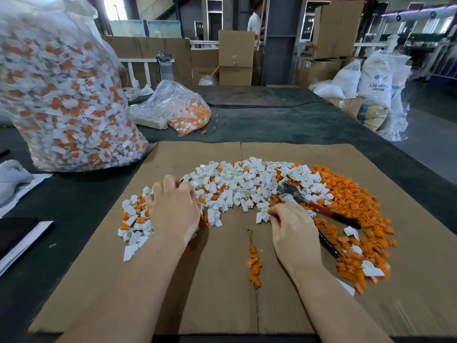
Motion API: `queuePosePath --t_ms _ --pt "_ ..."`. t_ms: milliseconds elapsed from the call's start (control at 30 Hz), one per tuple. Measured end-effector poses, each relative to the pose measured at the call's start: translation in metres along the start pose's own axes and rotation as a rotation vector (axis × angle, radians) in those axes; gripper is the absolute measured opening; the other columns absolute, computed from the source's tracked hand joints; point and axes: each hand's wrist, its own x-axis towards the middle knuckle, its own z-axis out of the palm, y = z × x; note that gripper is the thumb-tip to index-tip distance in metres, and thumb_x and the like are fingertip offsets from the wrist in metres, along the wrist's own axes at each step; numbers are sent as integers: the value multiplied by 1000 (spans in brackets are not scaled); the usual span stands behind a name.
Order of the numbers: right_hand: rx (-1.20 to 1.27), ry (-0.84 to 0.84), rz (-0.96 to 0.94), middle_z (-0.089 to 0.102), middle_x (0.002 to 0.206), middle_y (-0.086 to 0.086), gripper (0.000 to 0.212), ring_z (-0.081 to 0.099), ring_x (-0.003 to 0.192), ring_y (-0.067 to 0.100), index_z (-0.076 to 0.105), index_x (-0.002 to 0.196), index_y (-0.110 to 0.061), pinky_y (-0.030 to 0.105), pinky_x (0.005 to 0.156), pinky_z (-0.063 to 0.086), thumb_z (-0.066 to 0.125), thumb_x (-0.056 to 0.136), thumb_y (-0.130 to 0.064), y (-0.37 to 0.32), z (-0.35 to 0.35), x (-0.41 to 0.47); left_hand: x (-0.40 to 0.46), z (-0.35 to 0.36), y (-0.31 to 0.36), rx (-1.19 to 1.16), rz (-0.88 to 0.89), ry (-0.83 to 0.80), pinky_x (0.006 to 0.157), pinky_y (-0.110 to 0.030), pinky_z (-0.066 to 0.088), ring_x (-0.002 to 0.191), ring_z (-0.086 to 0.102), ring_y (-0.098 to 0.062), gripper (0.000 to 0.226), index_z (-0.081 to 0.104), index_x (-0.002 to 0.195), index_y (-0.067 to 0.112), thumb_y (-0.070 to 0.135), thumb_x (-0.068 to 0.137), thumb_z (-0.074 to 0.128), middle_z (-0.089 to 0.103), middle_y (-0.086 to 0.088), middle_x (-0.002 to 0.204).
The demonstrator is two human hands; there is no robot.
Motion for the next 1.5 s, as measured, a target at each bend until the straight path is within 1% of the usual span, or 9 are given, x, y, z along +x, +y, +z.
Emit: queuePosePath --t_ms 167,267,433,533,667,833,1133,1300,1500 --pt "-26 -46 38 63 75 9 7 60 73 27 67 78 -3 42 67 52 67 79 4 1 1 0 -2 7 -1 19 -23 15 99 -39 26 119 35 -23 25 61 116 27 26 95 48 48 -1 126" --pt "-35 -65 54 63 75 11 8 59 75 28 66 78 -2 43 69 51 65 79 5 0 1 0 -6 11 10 -104 136 108 94 -34 24 114 37 -21 22 64 112 26 23 94 52 53 1 119" --pt "-78 -122 74 65 84 10 9 59 83 26 67 85 -4 40 77 49 61 84 2 -1 0 1 -17 25 45 -305 421 -147 96 -21 33 119 40 -13 38 58 126 22 5 93 53 54 4 127" --pt "-121 -167 78 63 86 8 11 56 85 25 66 86 -7 37 78 47 58 85 2 -4 0 2 -16 36 55 -227 504 -253 106 -29 32 131 34 -19 58 45 138 26 -1 88 57 42 2 143" --pt "-139 -157 77 61 76 9 14 57 76 27 64 76 -6 38 70 49 64 76 8 -7 -1 2 -12 41 62 -95 551 -242 103 -30 35 123 41 -21 51 51 133 20 1 86 60 44 0 139" --pt "-150 -127 72 61 71 9 18 57 71 26 63 71 -6 38 67 50 69 71 10 -7 -1 1 -12 42 64 -205 516 -214 88 -23 44 105 51 -15 33 61 119 20 4 90 57 57 2 115" --pt "-152 -140 78 61 74 9 15 57 74 27 64 75 -6 39 70 49 64 75 9 -4 2 1 -23 36 61 -449 303 -284 78 -18 40 89 49 -11 18 60 109 18 22 91 60 53 0 106" --pt "-175 -106 175 63 95 4 15 56 92 24 67 94 -11 36 81 41 56 88 -3 2 4 3 -34 37 61 -575 266 -193 64 -9 34 82 49 -4 11 61 104 21 21 93 57 61 7 97" --pt "-361 -188 213 51 110 -1 30 44 104 18 60 115 -25 32 83 29 45 94 -10 4 1 18 -33 37 60 -590 264 -240 76 -13 36 92 52 -5 23 68 110 21 13 95 52 62 3 111"
